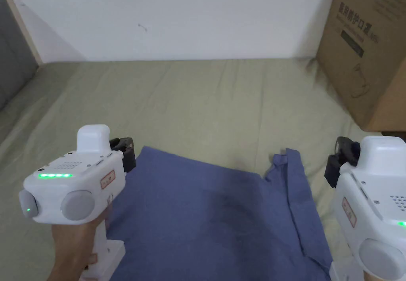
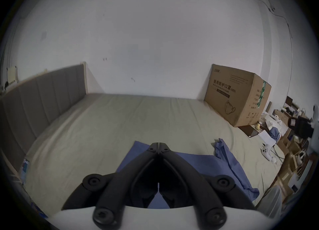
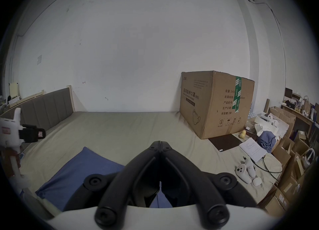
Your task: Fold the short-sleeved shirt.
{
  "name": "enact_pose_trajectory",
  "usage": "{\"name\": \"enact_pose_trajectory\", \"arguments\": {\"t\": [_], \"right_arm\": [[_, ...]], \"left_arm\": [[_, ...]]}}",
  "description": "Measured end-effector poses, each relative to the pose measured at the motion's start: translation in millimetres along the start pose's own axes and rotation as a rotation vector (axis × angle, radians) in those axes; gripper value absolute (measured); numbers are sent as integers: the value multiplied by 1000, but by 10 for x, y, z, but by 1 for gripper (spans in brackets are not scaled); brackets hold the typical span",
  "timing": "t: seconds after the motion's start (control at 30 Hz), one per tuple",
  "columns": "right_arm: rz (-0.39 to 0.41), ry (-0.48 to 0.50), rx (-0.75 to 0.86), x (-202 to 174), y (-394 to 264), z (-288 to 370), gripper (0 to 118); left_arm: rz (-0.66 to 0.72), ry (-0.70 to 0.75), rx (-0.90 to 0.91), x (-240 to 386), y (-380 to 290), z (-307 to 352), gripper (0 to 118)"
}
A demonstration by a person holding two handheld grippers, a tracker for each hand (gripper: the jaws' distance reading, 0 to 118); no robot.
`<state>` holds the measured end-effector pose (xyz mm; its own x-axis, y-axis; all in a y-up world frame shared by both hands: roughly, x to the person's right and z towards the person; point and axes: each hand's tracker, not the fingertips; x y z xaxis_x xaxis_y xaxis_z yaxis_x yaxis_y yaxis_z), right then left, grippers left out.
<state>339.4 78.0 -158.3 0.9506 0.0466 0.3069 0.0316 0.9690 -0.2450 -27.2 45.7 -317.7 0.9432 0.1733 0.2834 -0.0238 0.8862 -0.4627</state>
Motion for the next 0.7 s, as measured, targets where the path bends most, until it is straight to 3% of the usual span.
{"name": "enact_pose_trajectory", "arguments": {"t": [0.27, 0.33, 0.47, 0.5, 0.7], "right_arm": [[4, -16, -72, -117, -76, -459, 0], [-3, -28, -97, -59, -152, -626, 0], [-21, -56, -148, 34, -313, -895, 0], [-25, -63, -163, 65, -363, -968, 0], [-13, -99, -230, 185, -599, -1258, 0]], "left_arm": [[54, 2, -269, -420, 142, -1484, 3], [103, 28, -373, -515, 154, -1885, 20], [99, 92, -470, -651, 83, -2535, 96], [84, 114, -481, -681, 58, -2678, 100], [30, 130, -584, -796, -130, -3249, 101]]}}
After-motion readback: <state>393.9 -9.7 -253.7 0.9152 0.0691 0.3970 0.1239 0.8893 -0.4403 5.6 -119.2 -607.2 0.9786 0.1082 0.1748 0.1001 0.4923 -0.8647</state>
